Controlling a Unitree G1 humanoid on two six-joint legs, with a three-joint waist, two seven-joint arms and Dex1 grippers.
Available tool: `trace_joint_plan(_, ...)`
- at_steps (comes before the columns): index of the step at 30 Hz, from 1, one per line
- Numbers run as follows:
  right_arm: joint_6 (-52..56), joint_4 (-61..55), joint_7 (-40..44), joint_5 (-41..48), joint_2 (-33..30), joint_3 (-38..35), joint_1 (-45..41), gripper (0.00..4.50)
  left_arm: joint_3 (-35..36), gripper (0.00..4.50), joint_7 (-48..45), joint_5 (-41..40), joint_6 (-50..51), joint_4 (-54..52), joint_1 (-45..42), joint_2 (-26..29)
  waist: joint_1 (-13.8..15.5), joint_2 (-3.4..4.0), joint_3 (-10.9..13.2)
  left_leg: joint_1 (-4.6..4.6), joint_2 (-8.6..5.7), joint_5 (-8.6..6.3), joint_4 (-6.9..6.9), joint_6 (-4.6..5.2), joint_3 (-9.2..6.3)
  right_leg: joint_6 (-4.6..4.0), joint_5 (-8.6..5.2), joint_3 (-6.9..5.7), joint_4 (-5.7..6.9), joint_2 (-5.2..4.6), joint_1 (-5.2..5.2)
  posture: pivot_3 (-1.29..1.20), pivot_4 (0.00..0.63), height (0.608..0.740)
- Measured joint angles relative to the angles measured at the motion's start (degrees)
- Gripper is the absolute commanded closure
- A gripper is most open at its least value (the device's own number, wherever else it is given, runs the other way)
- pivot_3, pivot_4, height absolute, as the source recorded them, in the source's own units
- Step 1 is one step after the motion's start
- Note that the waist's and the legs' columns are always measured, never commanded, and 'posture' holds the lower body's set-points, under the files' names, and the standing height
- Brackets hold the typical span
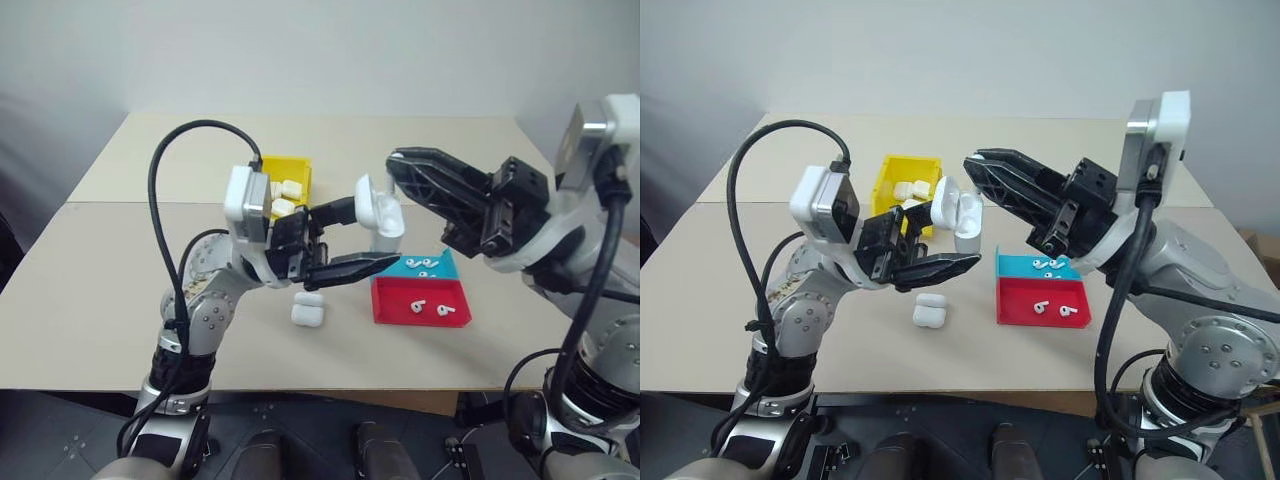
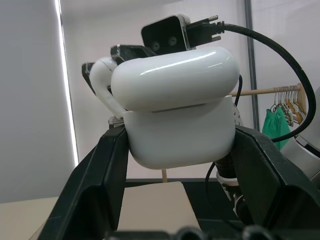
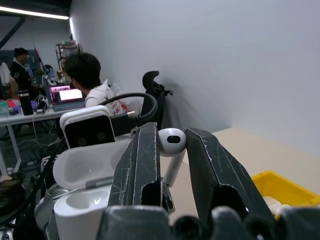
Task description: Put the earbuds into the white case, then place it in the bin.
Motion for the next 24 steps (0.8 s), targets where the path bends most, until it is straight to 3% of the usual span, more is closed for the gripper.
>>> trace_joint_plan(10,-5.8,0.6,-0.9,2.6,-3.6,4.1,1.1,3.86,-0.1,1.66,0.1,0.6,0.0,0.0,0.1,0.1,0.1,0.00,0.0,-0.04,0.02,0.00,-0.08,0.01,-0.01,0.00,0.00,-0.03,-0.13,0.00,-0.02,0.00,0.150,0.740)
trace_joint_plan(24,-9.8,1.5,-1.4,-1.0,-6.9,9.4,2.4,3.86,0.0,1.66,-0.5,1.7,0.0,1.7,0.6,0.6,0.4,0.00,0.0,-0.18,0.04,-0.03,-0.11,0.05,-0.02,0.00,0.02,-0.12,-0.38,-0.02,-0.02,0.00,0.150,0.740)
